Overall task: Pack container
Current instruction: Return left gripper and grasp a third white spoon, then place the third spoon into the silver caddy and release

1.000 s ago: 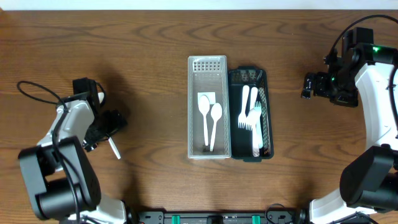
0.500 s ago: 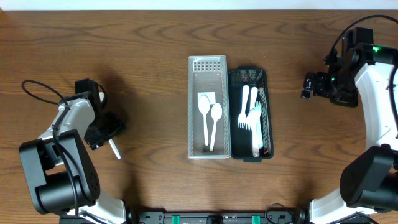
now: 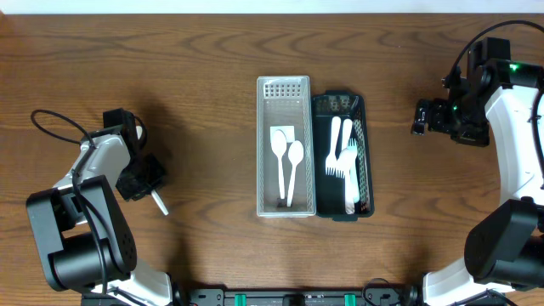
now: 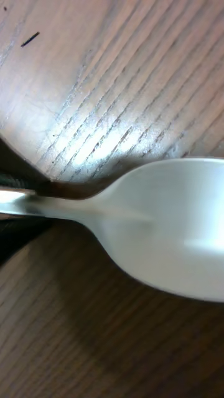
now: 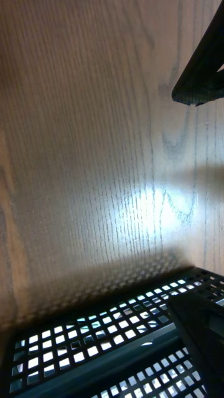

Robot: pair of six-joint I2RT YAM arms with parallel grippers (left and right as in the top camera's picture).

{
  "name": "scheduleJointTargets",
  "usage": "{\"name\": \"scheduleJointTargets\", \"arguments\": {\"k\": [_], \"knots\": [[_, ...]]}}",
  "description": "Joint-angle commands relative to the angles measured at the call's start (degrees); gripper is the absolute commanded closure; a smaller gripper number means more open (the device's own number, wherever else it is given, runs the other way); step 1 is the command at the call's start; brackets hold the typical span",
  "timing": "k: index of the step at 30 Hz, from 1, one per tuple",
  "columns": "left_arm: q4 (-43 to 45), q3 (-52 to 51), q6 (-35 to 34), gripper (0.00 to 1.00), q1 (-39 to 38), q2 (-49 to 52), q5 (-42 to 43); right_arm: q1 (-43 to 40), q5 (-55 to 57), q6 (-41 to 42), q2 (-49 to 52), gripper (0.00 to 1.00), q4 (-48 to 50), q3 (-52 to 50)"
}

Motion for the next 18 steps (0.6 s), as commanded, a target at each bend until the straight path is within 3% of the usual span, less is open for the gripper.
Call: {"name": "scheduleJointTargets", "arguments": {"k": [1, 5, 11, 18], "knots": [[-0.3, -0.4, 0.3, 0.88, 0.2, 1.6, -1.3, 0.6, -0.5, -0.7, 0.1, 0.01, -0.1, -0.3], [-0.1, -0.4, 1.0, 0.94, 0.2, 1.5, -1.3, 0.6, -0.5, -0.7, 0.1, 0.01, 0.0, -0.3], [-3.5, 3.1, 3.0, 0.94, -1.2, -1.8, -1.3, 0.6, -0.5, -0.7, 0.1, 0.01, 0.0, -0.3], [-10.8, 12.3, 3.1, 0.94, -10.8, -13.0, -1.3, 0.6, -0.5, -0.4, 0.1, 0.01, 0.0, -0.3]]}}
